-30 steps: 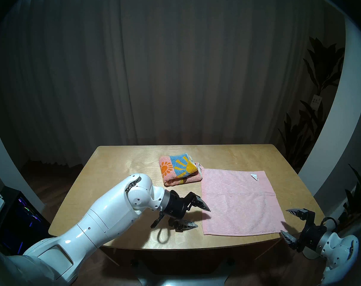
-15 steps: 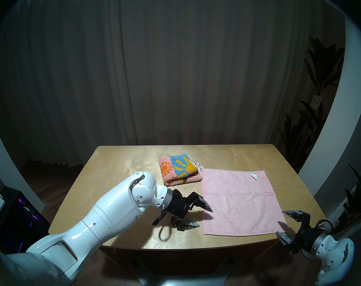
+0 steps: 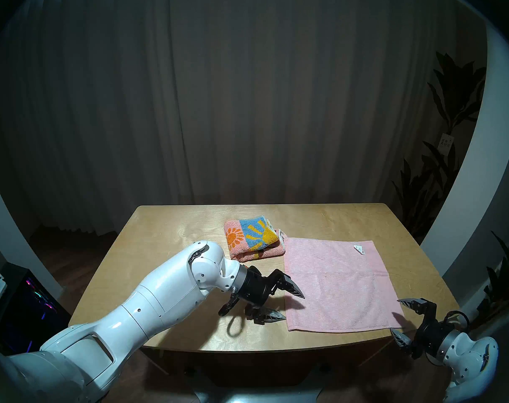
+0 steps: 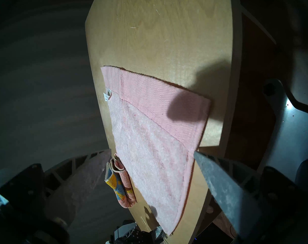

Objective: Fold each towel twice and stack them on table

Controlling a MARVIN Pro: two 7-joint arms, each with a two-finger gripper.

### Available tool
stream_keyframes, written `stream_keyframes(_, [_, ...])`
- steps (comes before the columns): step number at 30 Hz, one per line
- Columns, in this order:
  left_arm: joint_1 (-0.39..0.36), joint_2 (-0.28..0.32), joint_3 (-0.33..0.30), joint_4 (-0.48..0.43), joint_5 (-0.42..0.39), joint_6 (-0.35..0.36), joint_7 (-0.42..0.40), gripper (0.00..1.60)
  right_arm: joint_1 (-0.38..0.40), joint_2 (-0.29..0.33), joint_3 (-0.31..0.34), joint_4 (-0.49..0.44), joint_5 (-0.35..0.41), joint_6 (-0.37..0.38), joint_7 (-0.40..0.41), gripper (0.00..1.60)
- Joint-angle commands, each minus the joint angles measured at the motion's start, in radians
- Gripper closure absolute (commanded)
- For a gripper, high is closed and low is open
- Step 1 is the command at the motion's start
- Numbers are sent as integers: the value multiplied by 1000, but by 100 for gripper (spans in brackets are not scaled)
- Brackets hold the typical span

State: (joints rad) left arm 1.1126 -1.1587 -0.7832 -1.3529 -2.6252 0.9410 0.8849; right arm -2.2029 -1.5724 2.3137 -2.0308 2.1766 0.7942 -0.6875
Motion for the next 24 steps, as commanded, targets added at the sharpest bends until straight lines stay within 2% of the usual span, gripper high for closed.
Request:
stream_keyframes(1, [-9,-11,21,17,11,-7,21,0,-12,-1,8,-28,13,-5,-11,0])
stream_keyframes(9, [-6,0,30,4,11,-15,14,0,-23,-3,15,-26,16,7,-13,0])
stream_keyframes(18, [8,68,4,-57,17,-63,23,0,-24,-2,17,-20,23,18,-15,0])
stream_keyframes(24, [12,80,0,-63,27,-66,26,0,-22,0,16,-23,28,18,-19,0])
